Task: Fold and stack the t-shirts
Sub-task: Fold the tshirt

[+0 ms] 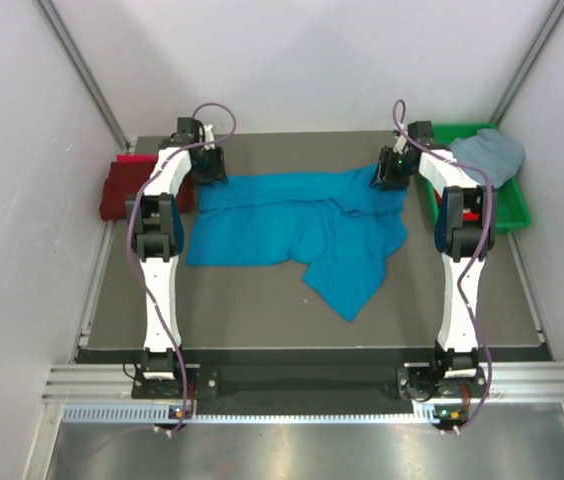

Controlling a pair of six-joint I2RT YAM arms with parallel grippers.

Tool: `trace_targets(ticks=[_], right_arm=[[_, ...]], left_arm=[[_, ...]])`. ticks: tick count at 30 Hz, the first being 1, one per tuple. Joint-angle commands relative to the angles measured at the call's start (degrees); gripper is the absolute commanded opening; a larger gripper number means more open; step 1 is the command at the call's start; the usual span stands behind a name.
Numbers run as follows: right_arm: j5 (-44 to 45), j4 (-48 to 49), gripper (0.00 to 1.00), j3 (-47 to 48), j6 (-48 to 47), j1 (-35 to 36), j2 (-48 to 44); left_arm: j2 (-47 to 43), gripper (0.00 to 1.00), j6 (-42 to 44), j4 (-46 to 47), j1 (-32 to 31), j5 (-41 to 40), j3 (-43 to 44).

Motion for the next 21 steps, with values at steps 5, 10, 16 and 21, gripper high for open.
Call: trace_targets(ticks=[5,10,16,21], right_arm=[[4.0,0.3,0.49,6.3,-1.3,-1.5,6.0],[6.7,0.2,0.49,7.9,-3.2,-3.7,6.7],[9.9,0.5,0.51,11.6,-5.7,-5.2,8.5],[9.1,1.3,0.52,15.4,-7.3,-4.8,9.6]], left_arm=[[8.1,0.58,2.6,3.4,0.1,-2.9,7.7],[10.4,0.58,4.2,5.7,-0.3,-5.0,10.6],[12.5,0.58,4.9,9.5,-0.4,-6.6,12.8],[12.2,0.58,4.1,10.5,-1.0,-6.8,13.2]])
